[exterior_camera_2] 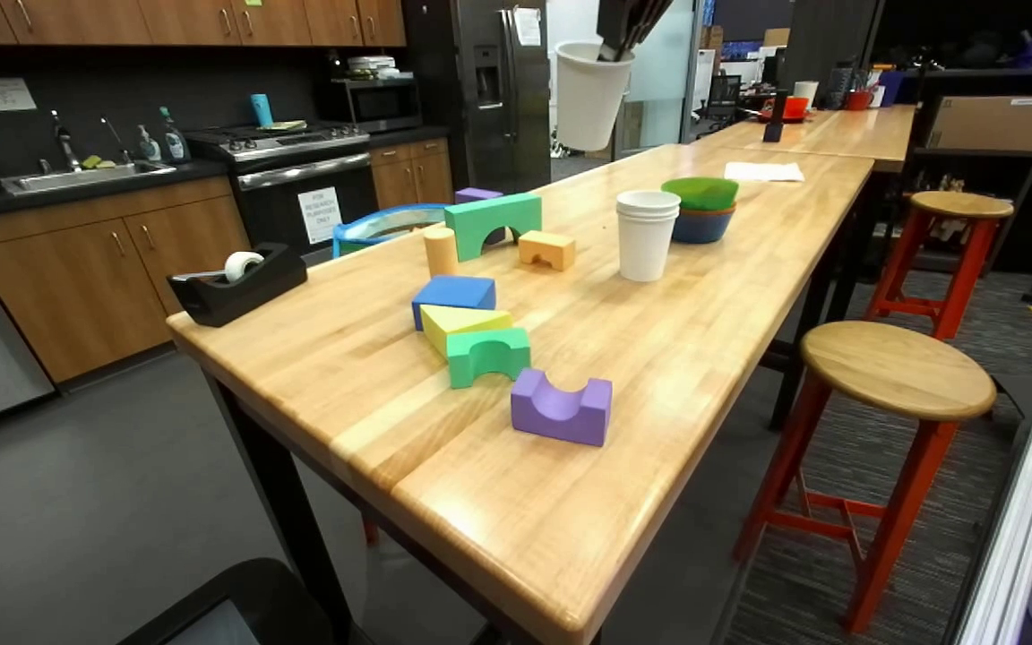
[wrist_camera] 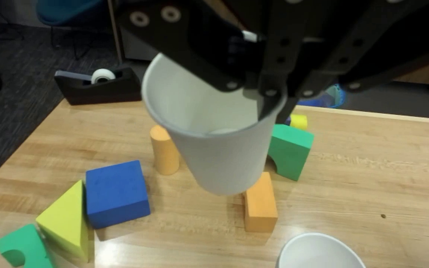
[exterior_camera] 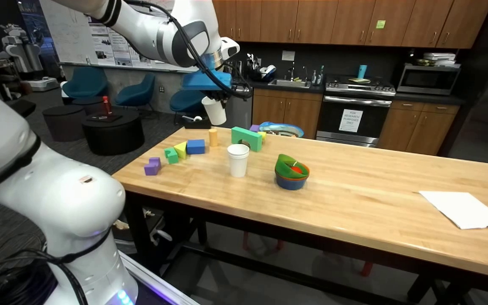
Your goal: Put the middle cup and the first left cup in the right cup, respectively
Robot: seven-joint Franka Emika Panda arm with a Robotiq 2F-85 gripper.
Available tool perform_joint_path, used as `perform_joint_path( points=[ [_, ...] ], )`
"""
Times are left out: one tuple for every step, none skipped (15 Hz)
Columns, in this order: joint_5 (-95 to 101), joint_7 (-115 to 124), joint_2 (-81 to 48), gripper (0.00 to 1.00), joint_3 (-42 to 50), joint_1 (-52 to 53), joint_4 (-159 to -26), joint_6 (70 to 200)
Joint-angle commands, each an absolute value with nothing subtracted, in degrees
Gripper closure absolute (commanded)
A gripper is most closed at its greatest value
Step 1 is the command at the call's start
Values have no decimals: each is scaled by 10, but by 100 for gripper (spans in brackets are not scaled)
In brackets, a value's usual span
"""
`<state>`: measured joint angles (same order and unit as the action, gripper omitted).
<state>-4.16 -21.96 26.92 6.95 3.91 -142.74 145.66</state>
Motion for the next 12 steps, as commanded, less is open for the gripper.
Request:
perform_joint_path(
  points=[
    [-38,-221,279,99,94,25,-1421,1442],
    [-39,-222,277,99,100,22,-1421,1445],
    [-40,-223,272,99,108,19,-1421,1449],
    [-40,-223,267,99,113,16,-1420,1452],
    [-40,-222,259,99,119,12,-1418,1455],
    [-41,-222,253,99,125,10,-1416,1454],
    [-42,-222,248,99,129,8,-1416,1455],
    [-46,-224,244,99,134,8,-1417,1453],
    [-48,-226,240,99,138,7,-1418,1452],
    [-50,-227,236,99,141,7,-1420,1453],
    [-51,-226,232,99,143,7,-1423,1454],
    [-52,-226,230,99,143,6,-1427,1454]
  ],
)
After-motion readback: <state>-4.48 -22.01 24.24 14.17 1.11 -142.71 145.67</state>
